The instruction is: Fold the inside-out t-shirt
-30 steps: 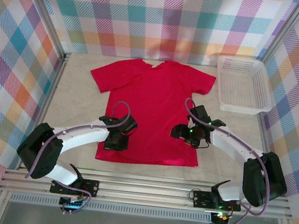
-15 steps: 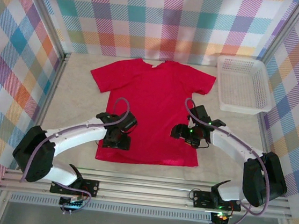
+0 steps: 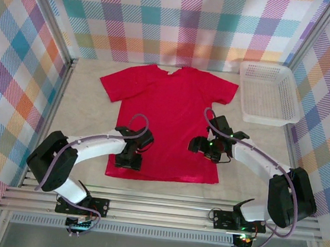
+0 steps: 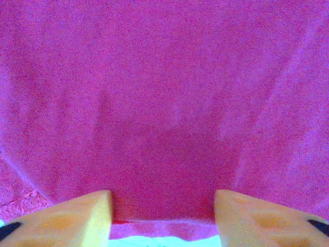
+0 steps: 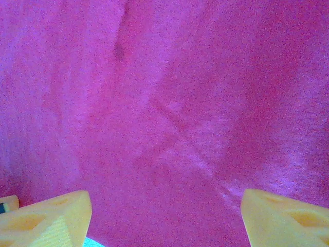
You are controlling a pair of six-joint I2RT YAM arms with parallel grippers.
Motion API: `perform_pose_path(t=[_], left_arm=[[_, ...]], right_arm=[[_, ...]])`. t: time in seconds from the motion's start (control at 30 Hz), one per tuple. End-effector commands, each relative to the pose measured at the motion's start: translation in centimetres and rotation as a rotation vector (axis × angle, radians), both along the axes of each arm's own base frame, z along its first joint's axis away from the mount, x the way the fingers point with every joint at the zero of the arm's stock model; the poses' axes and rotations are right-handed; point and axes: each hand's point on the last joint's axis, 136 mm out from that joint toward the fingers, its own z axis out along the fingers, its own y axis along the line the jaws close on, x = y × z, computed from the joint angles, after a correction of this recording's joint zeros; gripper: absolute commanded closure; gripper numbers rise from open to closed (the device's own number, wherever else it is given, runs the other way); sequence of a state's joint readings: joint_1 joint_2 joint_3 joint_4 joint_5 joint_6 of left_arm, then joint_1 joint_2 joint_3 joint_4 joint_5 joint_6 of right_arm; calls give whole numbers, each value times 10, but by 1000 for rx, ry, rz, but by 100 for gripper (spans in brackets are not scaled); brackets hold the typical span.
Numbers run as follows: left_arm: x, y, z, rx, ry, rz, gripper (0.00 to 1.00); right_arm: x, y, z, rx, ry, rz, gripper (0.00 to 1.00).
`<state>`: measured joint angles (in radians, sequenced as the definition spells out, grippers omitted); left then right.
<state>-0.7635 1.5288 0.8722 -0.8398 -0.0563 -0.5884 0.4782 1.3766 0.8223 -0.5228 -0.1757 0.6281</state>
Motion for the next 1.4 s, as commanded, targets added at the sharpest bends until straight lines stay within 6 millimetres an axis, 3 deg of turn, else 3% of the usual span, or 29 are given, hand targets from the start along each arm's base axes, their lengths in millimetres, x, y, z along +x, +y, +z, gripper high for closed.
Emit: perform_pose_path(t=[0.0, 0.1, 0.23, 0.4, 0.5, 0.6, 0.77, 0.97, 1.17, 1.3, 1.37], left_arm=[[5, 3, 0, 41, -29, -10, 57], [5, 3, -1, 46, -30, -13, 72], [5, 8, -1, 70, -32, -15, 100], [10, 7, 13, 72, -51, -23, 100], [21, -7, 41, 17, -89, -29, 100], [36, -29, 77, -88, -156, -34, 100], [54, -58, 122, -220, -232, -38, 100], [67, -71, 146, -271, -279, -48, 100], [78, -70, 160, -281, -311, -43, 100], [84, -65, 165, -291, -324, -23, 100], [87, -63, 169, -303, -325, -15, 100]], right_arm=[[4, 1, 8, 1, -8, 7, 23], [4, 1, 9, -3, -10, 9, 23], [4, -1, 12, -12, -17, 11, 23], [4, 0, 20, -4, -25, 14, 24], [-1, 8, 32, 58, -30, 26, 27], [-11, 22, 43, 125, -47, 55, 36], [-35, 61, 58, 237, -145, 145, 47], [-56, 114, 61, 302, -293, 232, 52], [-71, 171, 53, 334, -347, 298, 64], [-76, 195, 40, 341, -358, 302, 72], [-70, 193, 22, 291, -349, 267, 77]])
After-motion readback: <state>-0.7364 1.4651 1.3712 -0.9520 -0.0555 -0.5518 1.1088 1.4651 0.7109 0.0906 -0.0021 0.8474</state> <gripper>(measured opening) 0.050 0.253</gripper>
